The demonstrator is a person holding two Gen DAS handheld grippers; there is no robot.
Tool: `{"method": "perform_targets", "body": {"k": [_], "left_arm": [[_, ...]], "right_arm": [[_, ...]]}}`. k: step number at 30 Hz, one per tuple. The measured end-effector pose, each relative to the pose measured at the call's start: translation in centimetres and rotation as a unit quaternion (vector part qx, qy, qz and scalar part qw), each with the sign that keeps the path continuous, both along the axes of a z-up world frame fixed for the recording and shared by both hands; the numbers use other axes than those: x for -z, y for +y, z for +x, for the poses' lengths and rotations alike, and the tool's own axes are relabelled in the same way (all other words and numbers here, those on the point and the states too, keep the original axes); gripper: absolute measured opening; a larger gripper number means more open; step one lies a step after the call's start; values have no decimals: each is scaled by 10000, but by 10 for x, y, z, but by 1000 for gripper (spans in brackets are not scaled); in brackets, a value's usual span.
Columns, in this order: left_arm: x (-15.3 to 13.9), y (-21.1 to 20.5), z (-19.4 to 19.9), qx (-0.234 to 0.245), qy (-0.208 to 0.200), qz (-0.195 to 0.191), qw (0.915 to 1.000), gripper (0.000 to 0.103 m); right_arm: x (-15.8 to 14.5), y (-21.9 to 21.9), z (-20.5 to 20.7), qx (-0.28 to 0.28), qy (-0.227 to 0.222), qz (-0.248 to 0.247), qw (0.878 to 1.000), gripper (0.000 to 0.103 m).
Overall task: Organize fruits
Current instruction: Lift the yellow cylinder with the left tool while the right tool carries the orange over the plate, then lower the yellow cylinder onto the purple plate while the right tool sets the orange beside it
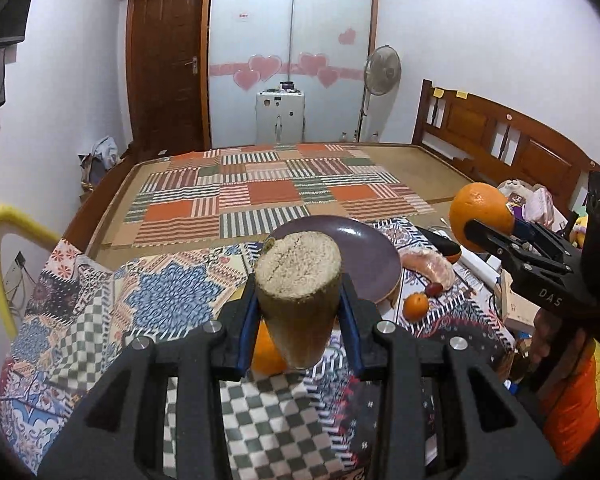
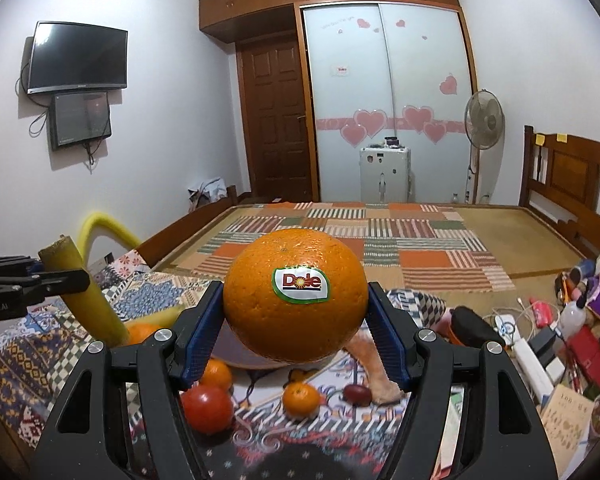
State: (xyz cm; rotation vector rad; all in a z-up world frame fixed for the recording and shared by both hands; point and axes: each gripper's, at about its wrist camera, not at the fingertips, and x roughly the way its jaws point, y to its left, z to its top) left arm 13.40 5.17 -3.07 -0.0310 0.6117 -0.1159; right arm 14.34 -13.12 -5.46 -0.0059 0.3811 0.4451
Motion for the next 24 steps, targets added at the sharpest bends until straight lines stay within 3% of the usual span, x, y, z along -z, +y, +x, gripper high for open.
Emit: {"method": "perform_targets", "body": {"k": [16,24], "left_arm": [[23,-4,74,66,256,-112,9996,36],[36,-11,102,178,538,124,9983,36]], "right_arm": [[28,17,50,-106,185,-414,9989,66],[40,29,74,-277,503,-628,9964,66]]}}
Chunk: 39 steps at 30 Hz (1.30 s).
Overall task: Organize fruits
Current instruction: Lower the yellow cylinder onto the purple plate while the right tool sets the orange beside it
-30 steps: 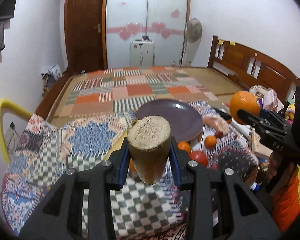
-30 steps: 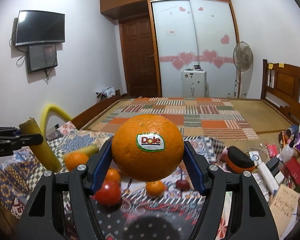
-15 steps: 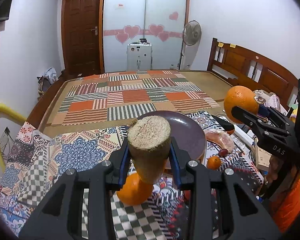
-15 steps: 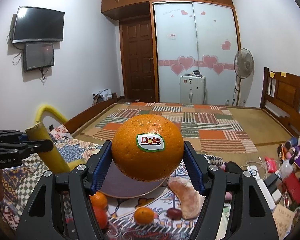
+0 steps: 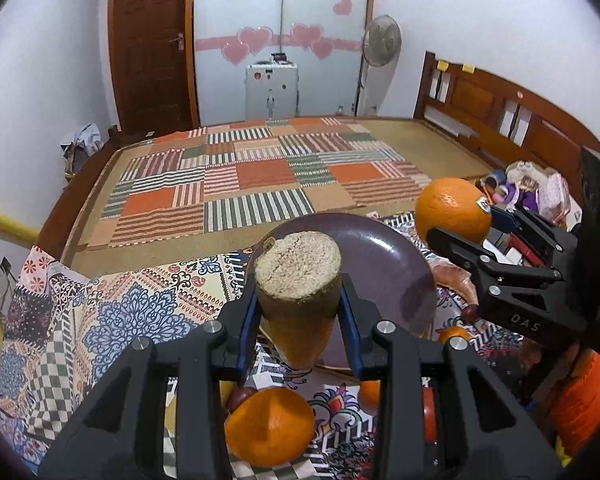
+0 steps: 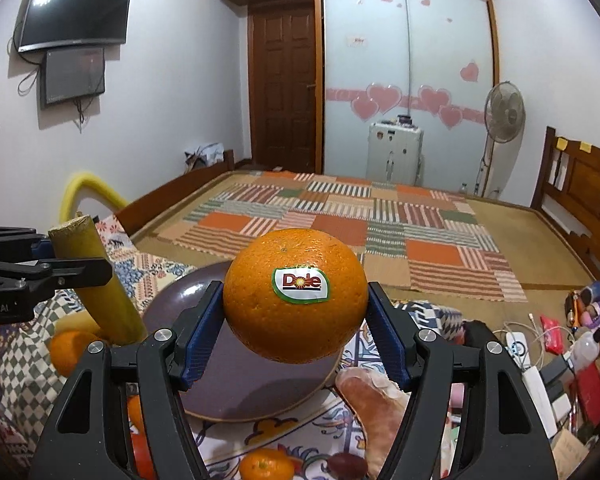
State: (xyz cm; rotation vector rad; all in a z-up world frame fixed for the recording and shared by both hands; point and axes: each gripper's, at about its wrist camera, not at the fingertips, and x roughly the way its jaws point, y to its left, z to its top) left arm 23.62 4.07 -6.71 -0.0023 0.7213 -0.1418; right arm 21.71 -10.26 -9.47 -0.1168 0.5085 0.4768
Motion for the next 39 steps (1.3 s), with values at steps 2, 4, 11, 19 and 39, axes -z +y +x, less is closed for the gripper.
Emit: {"method": "perform_targets", "body": {"k": [2,4,11,19,39], "left_arm": [[3,-4,8,27,98,32,9999,36],[6,-5,14,64,197,-2,9998,36],[14,-8,33,63,419,32,9991,36],[16,-16,57,245,612,129,9977,36],[51,-30,140,182,1728,204,9846,36]], "right_arm": [[1,3,4,-39,74,-40,10000,66],[2,7,9,-131,190,-111,9997,66],[9,12,22,-229,454,-331,9982,66],[19,19,44,-353,978,-323,9941,66],[29,37,63,-455,1179,-926,9877,67]]}}
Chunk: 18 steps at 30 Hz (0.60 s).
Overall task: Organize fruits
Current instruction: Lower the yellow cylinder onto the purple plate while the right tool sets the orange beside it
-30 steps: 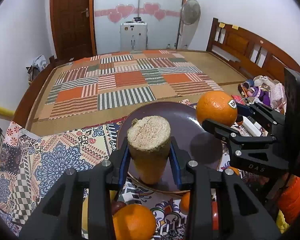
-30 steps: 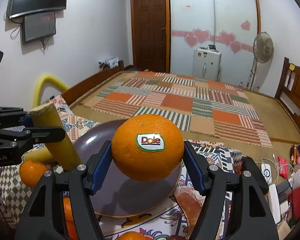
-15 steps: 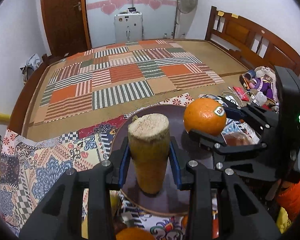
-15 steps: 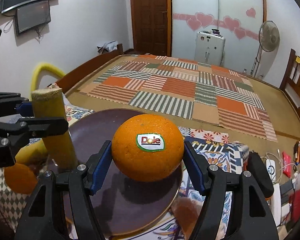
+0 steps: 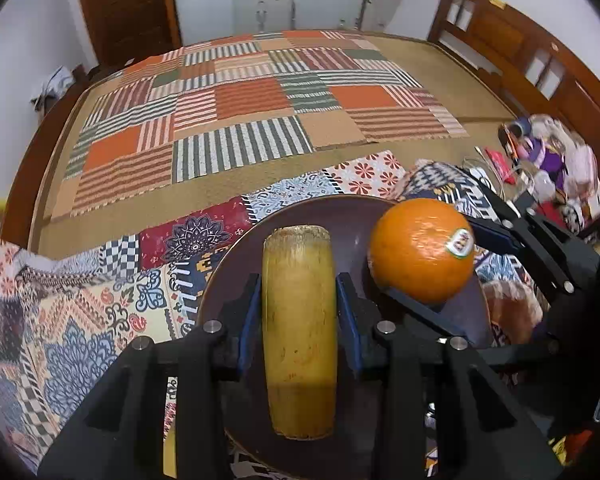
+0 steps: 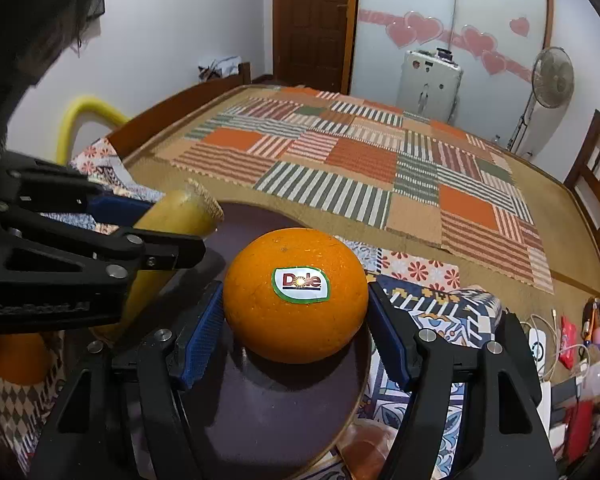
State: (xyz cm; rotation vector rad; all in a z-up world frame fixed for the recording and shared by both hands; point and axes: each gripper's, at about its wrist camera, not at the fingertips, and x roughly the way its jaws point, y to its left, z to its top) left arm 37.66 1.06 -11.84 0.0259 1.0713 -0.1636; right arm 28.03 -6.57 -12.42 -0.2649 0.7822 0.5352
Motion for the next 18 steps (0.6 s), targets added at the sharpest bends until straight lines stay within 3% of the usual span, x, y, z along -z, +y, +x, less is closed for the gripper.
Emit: {"method": "perform_targets", "body": {"k": [6,14,18], "left_arm": [[7,-4,4,5,188,189,9996,36],[-10,1,0,-107,-51,-19,9999,37],[-23,3,-15,-92,-291,113,9995,37]], "right_arm": [[-2,-4,1,-8,58,23,10000,67],[-5,-4,-5,-37,-62,-109,9999,70],[-14,-9,-15,24,-202,16,9998,73]]}}
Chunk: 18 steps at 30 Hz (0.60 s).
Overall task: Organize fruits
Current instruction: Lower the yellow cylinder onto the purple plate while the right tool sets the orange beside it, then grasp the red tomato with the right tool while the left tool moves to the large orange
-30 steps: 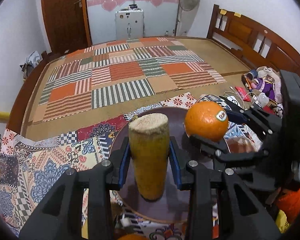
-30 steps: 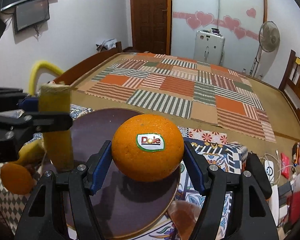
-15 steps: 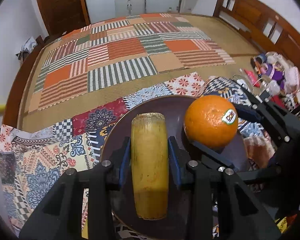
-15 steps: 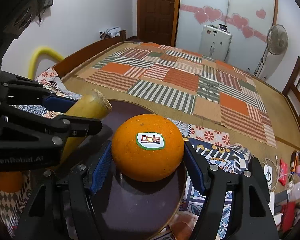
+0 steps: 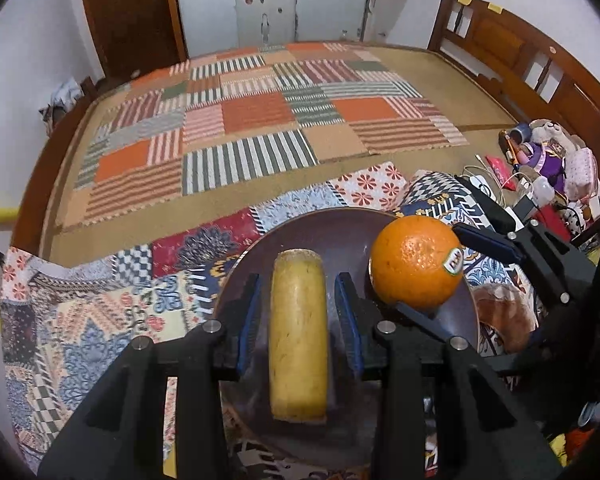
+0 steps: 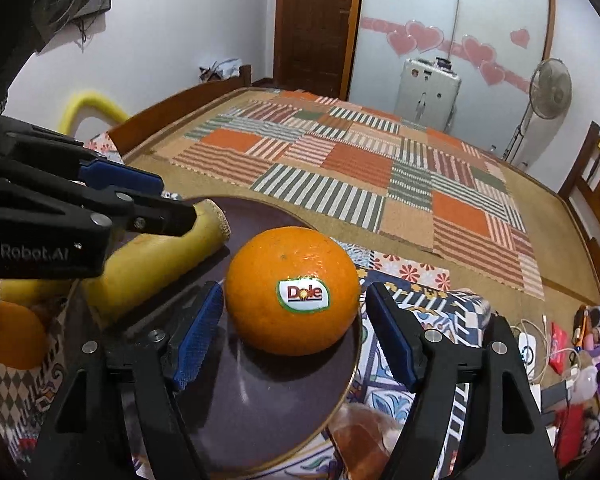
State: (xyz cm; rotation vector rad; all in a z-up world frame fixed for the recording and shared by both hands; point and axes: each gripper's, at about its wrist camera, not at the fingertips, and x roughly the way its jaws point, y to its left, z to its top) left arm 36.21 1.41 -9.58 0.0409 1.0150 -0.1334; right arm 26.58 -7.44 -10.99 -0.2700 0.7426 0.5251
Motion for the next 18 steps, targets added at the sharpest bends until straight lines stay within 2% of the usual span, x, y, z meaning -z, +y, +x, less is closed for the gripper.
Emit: {"method": "perform_targets", "body": {"k": [6,11,18], "left_arm": [[-24,10,-36,-71,-425,53,9991,41],[-45,23,-76,-215,-855,142,9960,49],[-67,34,-135,-298,-1228,14,9920,53]], "right_arm": [[-21,-10,-23,106,-237,203,9995,73],[-44,-14,-46,169,-594,264,9977,73],[-66,-14,-86,157,-915,446,9947,73]]}}
